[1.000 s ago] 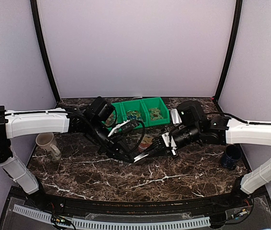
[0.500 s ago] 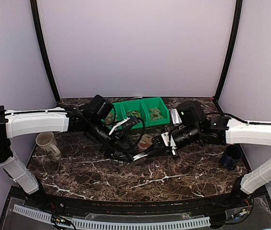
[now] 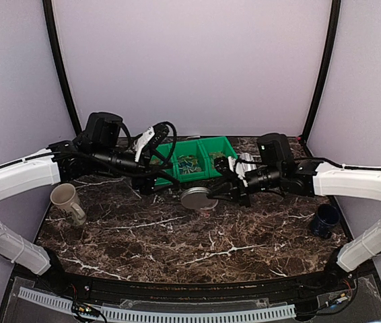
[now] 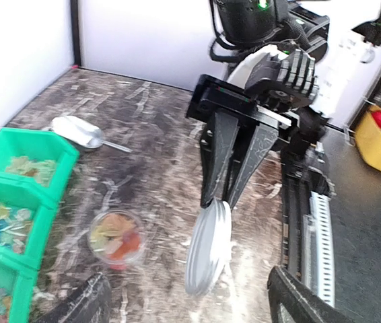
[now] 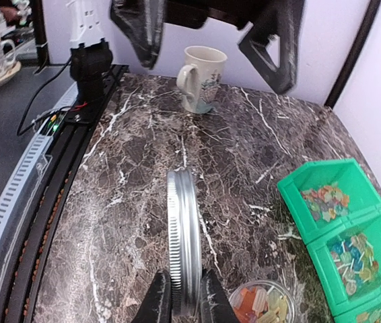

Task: Pack the candies
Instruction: Pass from the left arm to the right

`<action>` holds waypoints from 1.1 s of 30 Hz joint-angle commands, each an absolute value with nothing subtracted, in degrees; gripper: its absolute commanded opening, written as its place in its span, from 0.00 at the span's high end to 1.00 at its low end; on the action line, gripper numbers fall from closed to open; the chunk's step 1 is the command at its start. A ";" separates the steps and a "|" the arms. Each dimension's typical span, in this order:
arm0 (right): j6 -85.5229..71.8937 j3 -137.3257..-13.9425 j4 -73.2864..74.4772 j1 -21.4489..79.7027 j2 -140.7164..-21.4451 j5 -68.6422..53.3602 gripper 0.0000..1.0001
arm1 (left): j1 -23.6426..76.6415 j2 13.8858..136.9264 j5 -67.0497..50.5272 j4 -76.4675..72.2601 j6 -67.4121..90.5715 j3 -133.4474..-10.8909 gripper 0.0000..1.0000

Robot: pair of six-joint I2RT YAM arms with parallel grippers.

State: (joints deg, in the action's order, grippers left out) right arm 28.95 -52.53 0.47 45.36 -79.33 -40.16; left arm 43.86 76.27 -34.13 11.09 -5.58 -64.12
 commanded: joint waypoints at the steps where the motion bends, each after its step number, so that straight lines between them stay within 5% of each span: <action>1: 15.34 -51.79 -7.09 42.27 -81.34 -42.26 0.89 | 43.44 73.92 -22.78 9.09 -3.62 -62.28 0.17; 20: -23.72 -56.00 -12.75 33.87 -90.07 -42.28 0.87 | 43.43 71.47 -16.52 10.35 -3.42 -59.14 0.18; 33: -36.39 -44.65 -18.86 24.83 -85.60 -40.83 0.85 | 43.44 71.54 -16.78 8.33 -3.36 -57.07 0.17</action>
